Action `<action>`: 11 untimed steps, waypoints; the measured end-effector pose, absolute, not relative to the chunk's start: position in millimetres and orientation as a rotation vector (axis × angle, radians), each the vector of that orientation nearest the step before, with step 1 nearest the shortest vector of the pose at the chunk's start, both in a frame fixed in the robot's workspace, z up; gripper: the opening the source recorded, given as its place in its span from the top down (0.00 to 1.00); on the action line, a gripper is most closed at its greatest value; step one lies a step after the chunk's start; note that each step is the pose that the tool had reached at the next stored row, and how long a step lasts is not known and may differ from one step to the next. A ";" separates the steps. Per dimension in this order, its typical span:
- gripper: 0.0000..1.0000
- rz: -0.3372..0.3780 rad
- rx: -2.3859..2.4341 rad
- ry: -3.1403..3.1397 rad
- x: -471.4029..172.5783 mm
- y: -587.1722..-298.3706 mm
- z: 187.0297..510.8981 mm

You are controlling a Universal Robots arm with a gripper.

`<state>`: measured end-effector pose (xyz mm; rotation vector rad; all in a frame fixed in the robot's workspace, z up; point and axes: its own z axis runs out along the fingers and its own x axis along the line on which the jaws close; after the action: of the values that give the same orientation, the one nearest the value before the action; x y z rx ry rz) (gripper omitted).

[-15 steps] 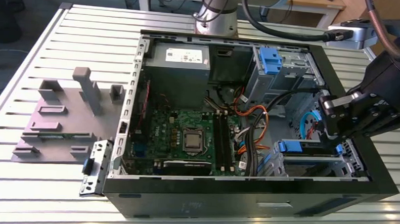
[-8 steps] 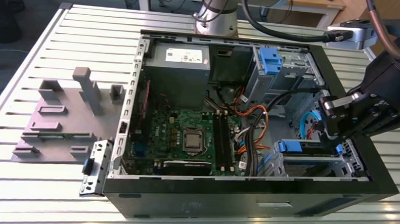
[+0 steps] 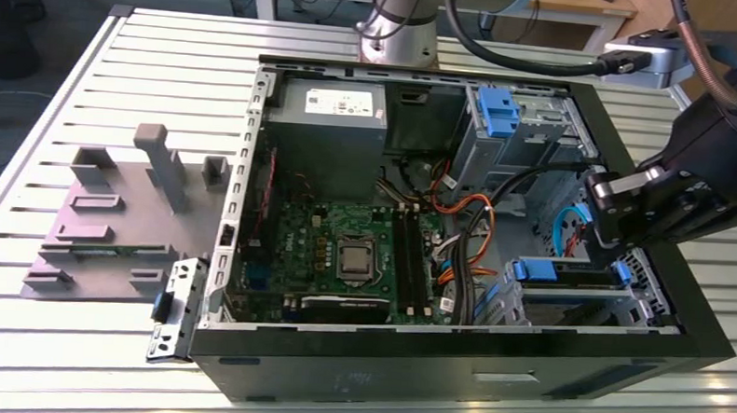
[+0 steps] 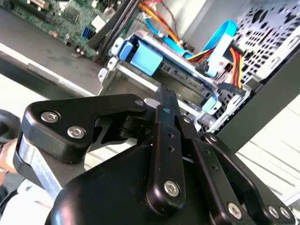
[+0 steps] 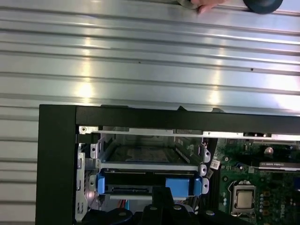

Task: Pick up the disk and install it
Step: 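Insert the first disk wire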

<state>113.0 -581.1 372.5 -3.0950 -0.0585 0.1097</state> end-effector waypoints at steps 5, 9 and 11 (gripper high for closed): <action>0.89 0.108 -3.060 -0.068 113.0 -581.1 372.4; 0.89 0.108 -3.058 -0.081 113.0 -581.1 372.3; 0.89 0.109 -3.058 -0.093 113.0 -581.1 372.2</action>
<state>113.0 -581.1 372.2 -3.0581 -0.0928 0.1085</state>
